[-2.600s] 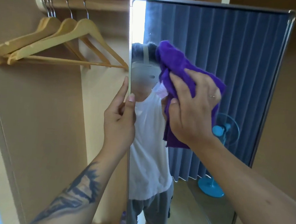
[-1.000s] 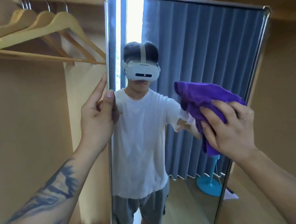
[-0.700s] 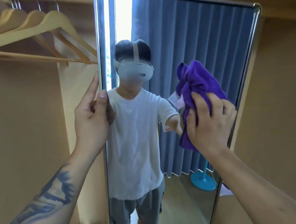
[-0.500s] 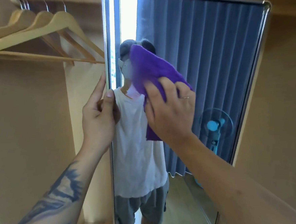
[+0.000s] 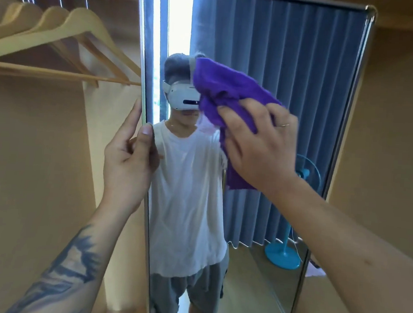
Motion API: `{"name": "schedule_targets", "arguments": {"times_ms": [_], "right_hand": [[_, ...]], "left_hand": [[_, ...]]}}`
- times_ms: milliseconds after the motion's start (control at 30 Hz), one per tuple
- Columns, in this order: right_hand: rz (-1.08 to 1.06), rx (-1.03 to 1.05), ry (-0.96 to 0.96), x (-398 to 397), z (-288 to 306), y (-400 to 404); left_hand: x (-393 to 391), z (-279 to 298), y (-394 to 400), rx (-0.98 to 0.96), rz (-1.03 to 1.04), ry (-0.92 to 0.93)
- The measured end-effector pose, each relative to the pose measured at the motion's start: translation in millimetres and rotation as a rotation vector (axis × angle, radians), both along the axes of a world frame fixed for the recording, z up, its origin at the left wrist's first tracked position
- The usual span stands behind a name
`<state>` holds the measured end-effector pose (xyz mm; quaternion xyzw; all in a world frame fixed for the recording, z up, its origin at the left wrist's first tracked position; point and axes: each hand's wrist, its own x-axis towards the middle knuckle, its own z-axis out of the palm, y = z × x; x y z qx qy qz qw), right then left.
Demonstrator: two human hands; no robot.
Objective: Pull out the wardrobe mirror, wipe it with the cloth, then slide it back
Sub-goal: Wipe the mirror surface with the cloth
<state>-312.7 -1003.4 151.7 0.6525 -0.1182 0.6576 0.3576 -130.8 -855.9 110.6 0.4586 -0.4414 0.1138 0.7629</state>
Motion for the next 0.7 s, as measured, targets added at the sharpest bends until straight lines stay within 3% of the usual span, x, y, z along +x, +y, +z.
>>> {"name": "schedule_targets", "arguments": {"times_ms": [200,400,500,700], "right_hand": [[-0.027,0.246,-0.218,-42,2,-37],[-0.006,0.39,-0.401,-8,10,-8],[-0.006,0.326,-0.343,14,18,12],[0.007,0.087,-0.053,66,30,59]], "left_hand": [[-1,-2,1,-0.005,0.016,-0.003],[-2,-1,0,-0.01,-0.013,0.046],[-3,-2,-2,-0.022,-0.047,0.045],[-10,2,-2,-0.051,-0.119,0.087]]}}
